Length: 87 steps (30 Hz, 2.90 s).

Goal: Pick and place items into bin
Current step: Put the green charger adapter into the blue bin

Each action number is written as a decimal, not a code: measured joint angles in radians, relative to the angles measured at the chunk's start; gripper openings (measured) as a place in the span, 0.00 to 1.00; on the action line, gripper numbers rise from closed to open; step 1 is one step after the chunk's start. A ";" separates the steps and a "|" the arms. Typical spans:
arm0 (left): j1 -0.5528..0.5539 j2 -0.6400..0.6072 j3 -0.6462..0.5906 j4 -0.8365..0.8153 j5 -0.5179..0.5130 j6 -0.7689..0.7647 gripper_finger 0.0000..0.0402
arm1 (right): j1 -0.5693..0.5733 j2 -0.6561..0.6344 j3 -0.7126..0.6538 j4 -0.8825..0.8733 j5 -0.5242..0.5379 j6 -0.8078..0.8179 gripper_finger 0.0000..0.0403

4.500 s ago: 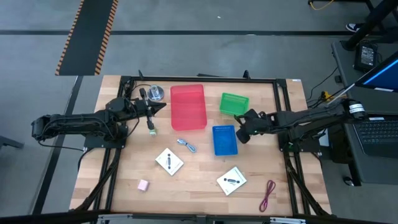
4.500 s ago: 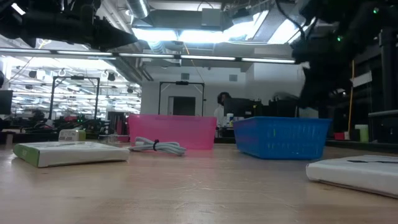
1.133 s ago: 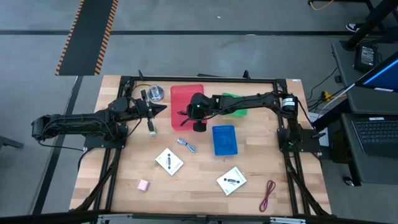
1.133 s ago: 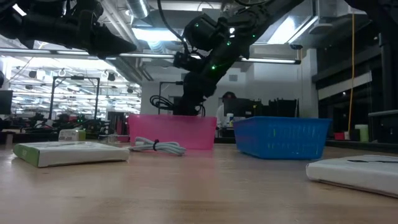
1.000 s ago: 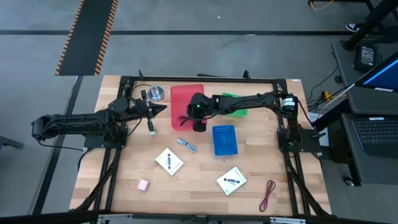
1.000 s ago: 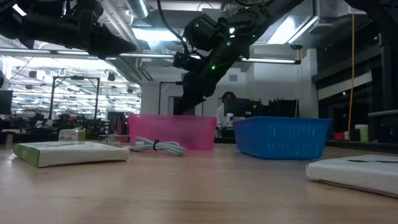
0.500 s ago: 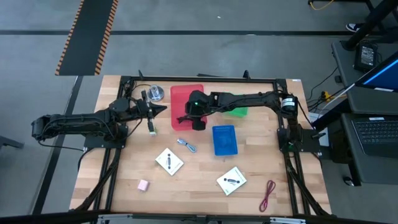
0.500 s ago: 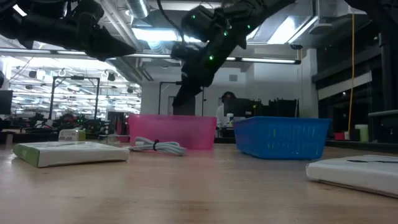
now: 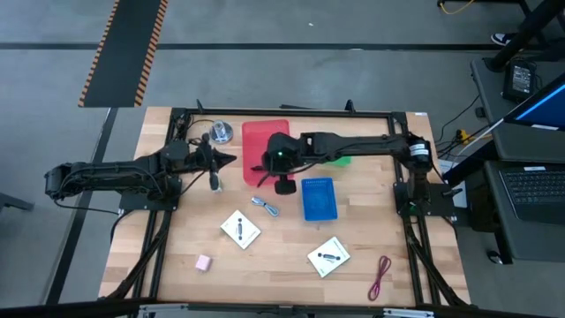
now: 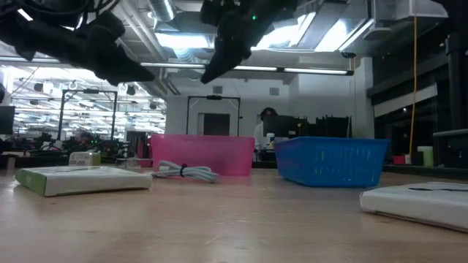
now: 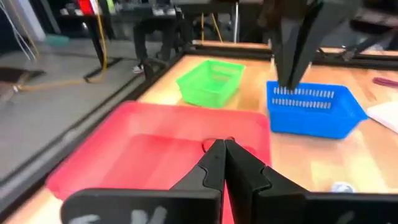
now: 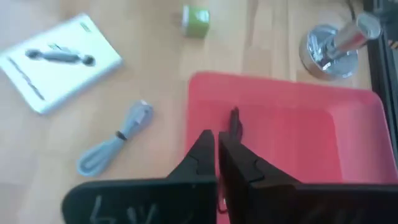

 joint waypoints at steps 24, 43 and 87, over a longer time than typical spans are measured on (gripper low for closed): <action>-0.002 0.000 -0.023 -0.002 0.206 0.005 0.01 | 0.152 -0.448 -0.838 0.846 0.108 0.141 0.00; -0.002 0.001 -0.023 -0.003 0.188 0.040 0.01 | 0.147 -0.525 -1.158 1.247 0.108 0.159 0.00; -0.166 0.214 0.246 -0.426 -0.198 -0.269 0.59 | 0.121 -0.524 -1.157 1.236 0.108 0.110 0.00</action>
